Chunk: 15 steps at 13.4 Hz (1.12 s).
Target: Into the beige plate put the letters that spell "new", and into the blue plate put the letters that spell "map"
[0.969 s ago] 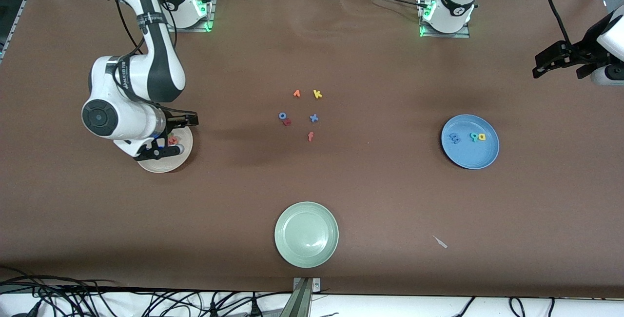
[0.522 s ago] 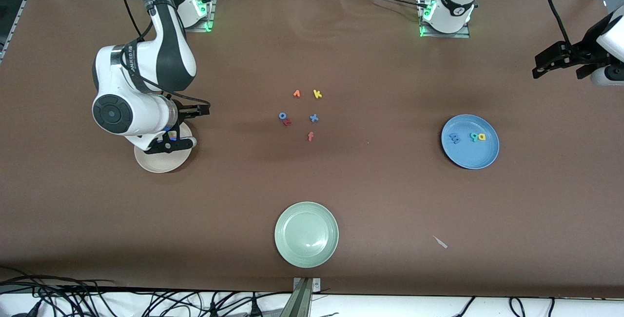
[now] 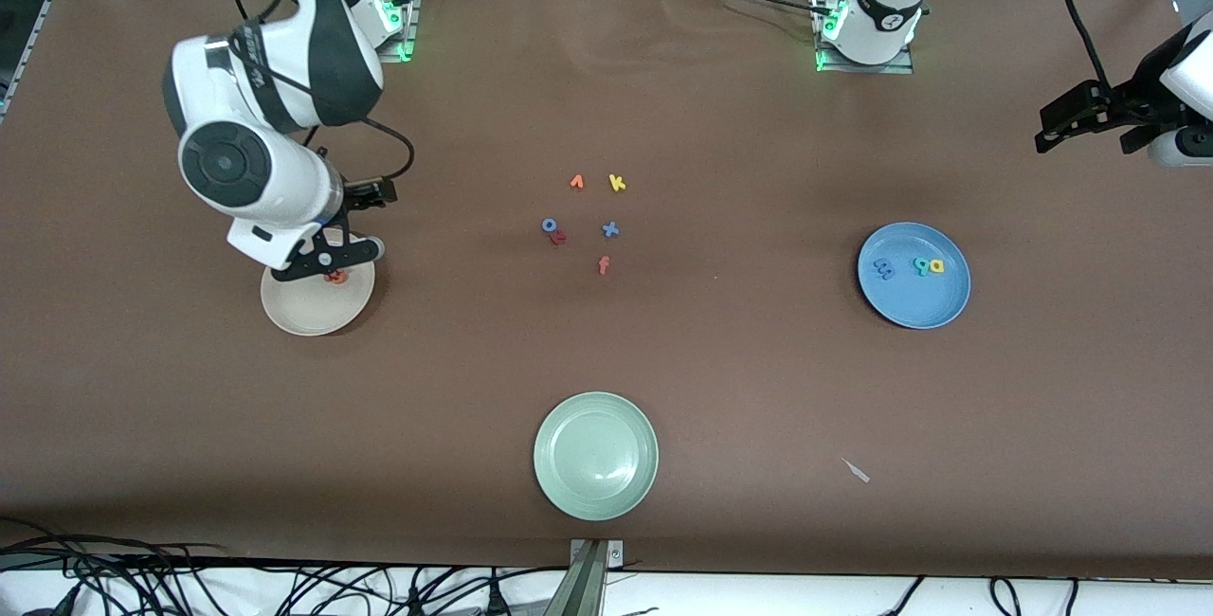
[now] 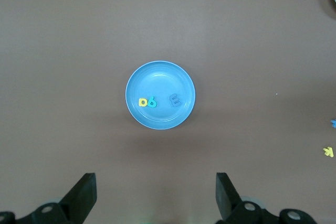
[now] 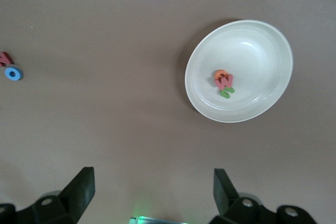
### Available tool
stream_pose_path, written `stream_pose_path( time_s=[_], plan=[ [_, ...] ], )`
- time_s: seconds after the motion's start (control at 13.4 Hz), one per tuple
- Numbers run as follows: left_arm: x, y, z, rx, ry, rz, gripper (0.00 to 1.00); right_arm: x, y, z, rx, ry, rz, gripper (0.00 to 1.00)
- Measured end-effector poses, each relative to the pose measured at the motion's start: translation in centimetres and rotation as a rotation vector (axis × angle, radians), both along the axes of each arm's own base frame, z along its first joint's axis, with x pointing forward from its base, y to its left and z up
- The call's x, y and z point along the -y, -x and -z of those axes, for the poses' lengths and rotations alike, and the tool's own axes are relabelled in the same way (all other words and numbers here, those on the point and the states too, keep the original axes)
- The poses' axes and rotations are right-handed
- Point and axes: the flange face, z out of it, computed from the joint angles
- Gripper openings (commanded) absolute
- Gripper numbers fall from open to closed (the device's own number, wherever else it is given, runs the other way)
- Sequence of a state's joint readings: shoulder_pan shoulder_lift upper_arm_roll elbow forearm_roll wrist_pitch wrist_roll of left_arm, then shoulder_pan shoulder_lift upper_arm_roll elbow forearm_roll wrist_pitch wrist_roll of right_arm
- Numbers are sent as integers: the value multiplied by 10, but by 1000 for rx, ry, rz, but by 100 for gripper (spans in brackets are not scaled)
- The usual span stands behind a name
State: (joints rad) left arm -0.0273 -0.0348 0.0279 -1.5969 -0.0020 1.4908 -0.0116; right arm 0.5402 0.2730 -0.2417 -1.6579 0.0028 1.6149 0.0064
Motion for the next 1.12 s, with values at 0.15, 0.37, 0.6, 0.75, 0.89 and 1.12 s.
stream_pose_path(
  time_s=[0.15,0.37,0.6,0.75,0.89,1.12],
  plan=[
    [0,0,0,0,0,0,100,13,2,-29,43,-19,1,100],
    [0,0,0,0,0,0,100,44,5,-75,116,-47,32,100],
    [0,0,0,0,0,0,100,68,10,-106,165,-61,63,100],
    [0,0,0,1,0,0,100,87,8,-116,182,-62,96,100],
    [0,0,0,1,0,0,100,108,5,-127,206,-64,132,100],
    [0,0,0,1,0,0,100,136,5,-139,228,-63,180,100]
  ],
)
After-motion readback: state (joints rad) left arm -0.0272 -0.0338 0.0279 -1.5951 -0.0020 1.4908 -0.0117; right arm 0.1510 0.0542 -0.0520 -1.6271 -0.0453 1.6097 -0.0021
